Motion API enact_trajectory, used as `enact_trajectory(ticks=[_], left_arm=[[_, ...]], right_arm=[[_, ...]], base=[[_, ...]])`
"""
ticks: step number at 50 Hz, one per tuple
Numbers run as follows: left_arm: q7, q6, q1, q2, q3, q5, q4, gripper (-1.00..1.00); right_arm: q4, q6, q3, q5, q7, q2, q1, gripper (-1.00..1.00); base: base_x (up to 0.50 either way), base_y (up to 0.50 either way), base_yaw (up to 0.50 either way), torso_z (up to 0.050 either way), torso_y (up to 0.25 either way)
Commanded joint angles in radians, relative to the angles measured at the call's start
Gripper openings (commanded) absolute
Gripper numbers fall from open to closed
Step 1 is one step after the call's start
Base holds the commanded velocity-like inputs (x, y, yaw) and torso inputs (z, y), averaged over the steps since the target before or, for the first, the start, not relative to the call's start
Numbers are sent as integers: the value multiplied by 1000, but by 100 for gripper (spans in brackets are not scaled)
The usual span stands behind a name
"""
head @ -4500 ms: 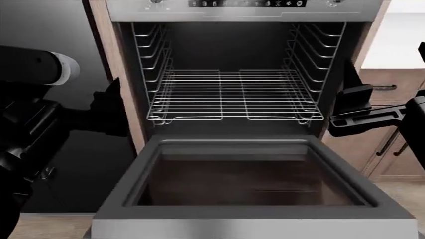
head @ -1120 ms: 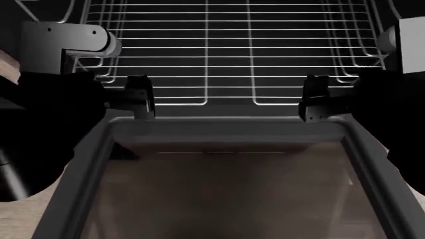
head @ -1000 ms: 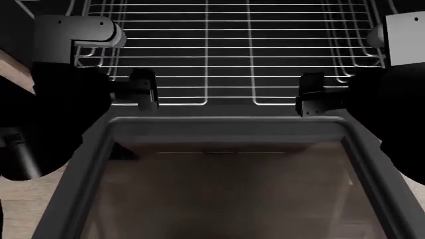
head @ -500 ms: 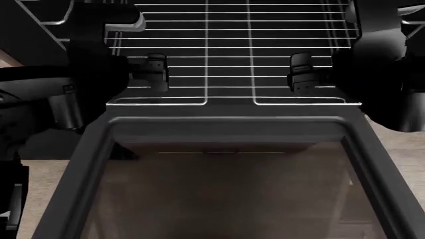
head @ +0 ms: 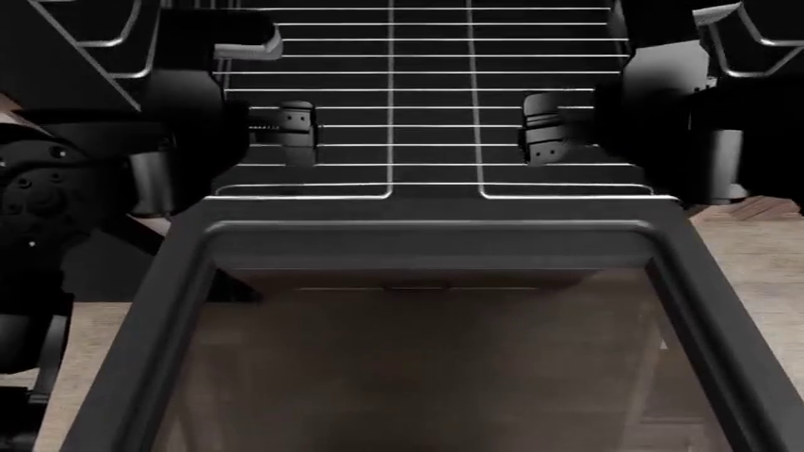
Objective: Fully slide the oven rack out.
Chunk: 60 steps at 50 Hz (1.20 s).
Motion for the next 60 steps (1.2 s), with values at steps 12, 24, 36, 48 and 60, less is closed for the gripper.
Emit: enact_trajectory(ticks=[12, 24, 36, 48, 60], left_arm=[[-17, -31, 33, 18, 96, 67, -64, 100], [20, 36, 70, 44, 115, 101, -109, 100], [-42, -18, 136, 25, 91, 40, -77, 100], [-156, -216, 165, -7, 62, -123, -25, 100], [-104, -228, 198, 8, 98, -131, -86, 100]], right_arm=[[89, -53, -43, -31, -64, -13, -113, 100], [148, -115, -70, -86, -130, -26, -125, 100], [101, -36, -81, -36, -69, -3, -168, 100], [24, 138, -42, 166, 78, 35, -201, 100], [35, 163, -47, 232, 111, 38, -230, 100]], base=[[0, 0, 0, 0, -1], [5, 0, 0, -5, -15], [1, 0, 0, -6, -17], [-4, 0, 0, -4, -13], [-7, 0, 0, -4, -14]])
